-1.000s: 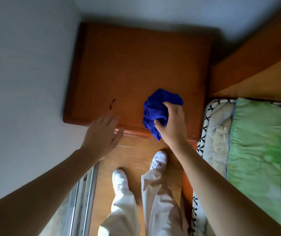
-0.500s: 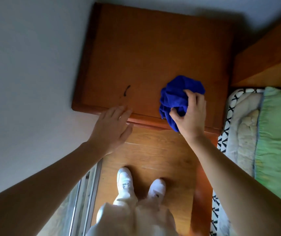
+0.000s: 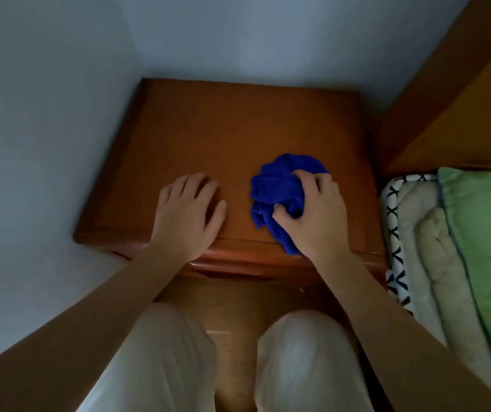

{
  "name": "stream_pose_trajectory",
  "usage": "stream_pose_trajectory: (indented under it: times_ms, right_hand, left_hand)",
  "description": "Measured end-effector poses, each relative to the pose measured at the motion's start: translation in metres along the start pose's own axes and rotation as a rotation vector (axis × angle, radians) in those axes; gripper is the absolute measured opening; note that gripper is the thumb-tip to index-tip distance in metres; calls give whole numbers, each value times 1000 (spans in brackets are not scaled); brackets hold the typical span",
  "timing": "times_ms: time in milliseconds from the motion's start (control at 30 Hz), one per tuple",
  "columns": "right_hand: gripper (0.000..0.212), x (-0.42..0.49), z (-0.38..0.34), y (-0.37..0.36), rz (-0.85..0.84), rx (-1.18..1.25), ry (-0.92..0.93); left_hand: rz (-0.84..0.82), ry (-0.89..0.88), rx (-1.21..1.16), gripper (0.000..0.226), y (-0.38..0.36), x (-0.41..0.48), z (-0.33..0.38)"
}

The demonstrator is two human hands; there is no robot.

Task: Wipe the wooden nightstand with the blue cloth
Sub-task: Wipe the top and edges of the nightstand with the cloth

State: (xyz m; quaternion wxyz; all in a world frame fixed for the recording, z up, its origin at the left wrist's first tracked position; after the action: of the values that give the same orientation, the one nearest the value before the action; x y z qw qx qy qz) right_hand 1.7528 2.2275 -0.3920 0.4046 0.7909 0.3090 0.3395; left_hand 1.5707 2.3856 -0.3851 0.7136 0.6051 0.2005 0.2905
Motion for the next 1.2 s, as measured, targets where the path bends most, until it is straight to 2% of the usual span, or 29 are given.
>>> stream_pose_trajectory:
  times_ms: [100, 267, 600, 733, 967, 1067, 1200]
  right_hand:
    - [61, -1, 0, -6, 45, 0, 22]
    - [61, -2, 2, -10, 83, -48, 51]
    - [60, -5, -12, -3, 16, -58, -50]
    - [58, -1, -22, -12, 82, -92, -3]
    - [79, 35, -51, -24, -190, -17, 50]
    - [86, 59, -63, -41, -212, -45, 87]
    - [86, 97, -75, -76, -191, -119, 216]
  left_hand:
    - [124, -38, -62, 51, -7, -4, -7]
    - [229, -59, -91, 55, -17, -3, -10]
    - [141, -53, -46, 62, -17, -8, -8]
    - [152, -95, 45, 60, -10, -4, -19]
    - [176, 2, 27, 64, 20, 22, -78]
    - [215, 8, -66, 61, 13, 30, -98]
    - [314, 107, -190, 54, 0, 33, -114]
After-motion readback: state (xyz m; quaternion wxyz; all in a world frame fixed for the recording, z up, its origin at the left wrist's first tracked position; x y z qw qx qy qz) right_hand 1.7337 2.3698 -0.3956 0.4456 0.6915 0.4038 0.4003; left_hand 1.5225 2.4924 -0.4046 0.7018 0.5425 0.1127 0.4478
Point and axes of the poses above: each hand's wrist, its own x-axis towards the middle knuckle, its own y-axis out of the back of the hand, z = x × y, the point moved 2 cm from there along x, towards the middle knuckle, and after that the axes turned 5 degrees about y, right-handed, at the moved point
